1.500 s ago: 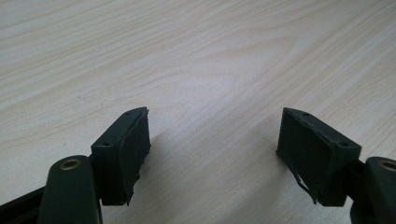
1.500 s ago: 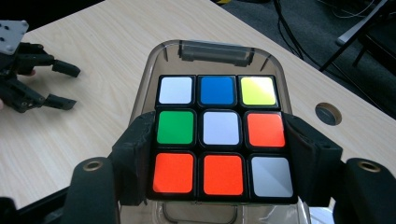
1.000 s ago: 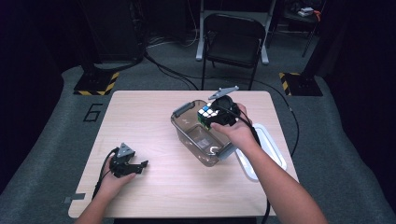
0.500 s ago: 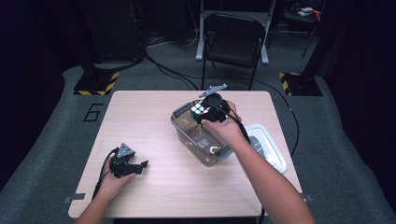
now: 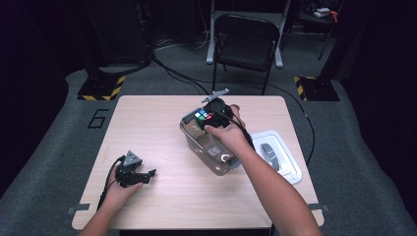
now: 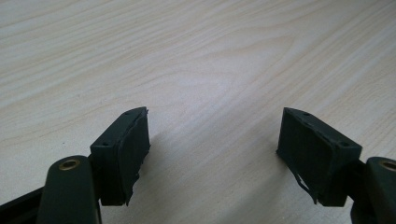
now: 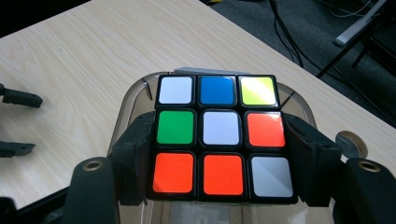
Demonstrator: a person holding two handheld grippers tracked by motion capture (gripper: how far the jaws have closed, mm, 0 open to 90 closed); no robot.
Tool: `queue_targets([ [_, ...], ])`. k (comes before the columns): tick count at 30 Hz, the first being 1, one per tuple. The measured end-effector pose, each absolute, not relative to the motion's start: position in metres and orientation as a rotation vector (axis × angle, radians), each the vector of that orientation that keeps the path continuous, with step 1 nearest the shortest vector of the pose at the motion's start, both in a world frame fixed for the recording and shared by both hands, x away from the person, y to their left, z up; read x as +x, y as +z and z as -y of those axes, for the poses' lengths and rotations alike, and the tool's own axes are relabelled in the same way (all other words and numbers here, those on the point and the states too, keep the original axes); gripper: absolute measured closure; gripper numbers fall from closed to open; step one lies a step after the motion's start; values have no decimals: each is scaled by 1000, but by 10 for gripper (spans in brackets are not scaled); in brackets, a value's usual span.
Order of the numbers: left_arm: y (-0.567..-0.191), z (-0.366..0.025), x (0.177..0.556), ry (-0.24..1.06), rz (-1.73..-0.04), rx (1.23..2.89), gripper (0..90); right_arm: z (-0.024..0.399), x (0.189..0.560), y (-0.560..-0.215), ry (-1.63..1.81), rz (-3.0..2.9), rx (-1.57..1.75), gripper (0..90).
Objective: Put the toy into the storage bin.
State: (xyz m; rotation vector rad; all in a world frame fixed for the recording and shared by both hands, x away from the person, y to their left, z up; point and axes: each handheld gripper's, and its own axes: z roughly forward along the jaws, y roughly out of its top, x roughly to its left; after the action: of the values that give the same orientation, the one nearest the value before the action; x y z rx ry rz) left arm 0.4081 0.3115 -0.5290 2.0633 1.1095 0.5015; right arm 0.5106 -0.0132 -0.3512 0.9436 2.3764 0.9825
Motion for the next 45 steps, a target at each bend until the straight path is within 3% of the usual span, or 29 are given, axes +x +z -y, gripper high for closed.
queue_targets([
  [45,-529,-312,407,501,-1105,2064,249,-4,541,-395,949,-2410,1019,334],
])
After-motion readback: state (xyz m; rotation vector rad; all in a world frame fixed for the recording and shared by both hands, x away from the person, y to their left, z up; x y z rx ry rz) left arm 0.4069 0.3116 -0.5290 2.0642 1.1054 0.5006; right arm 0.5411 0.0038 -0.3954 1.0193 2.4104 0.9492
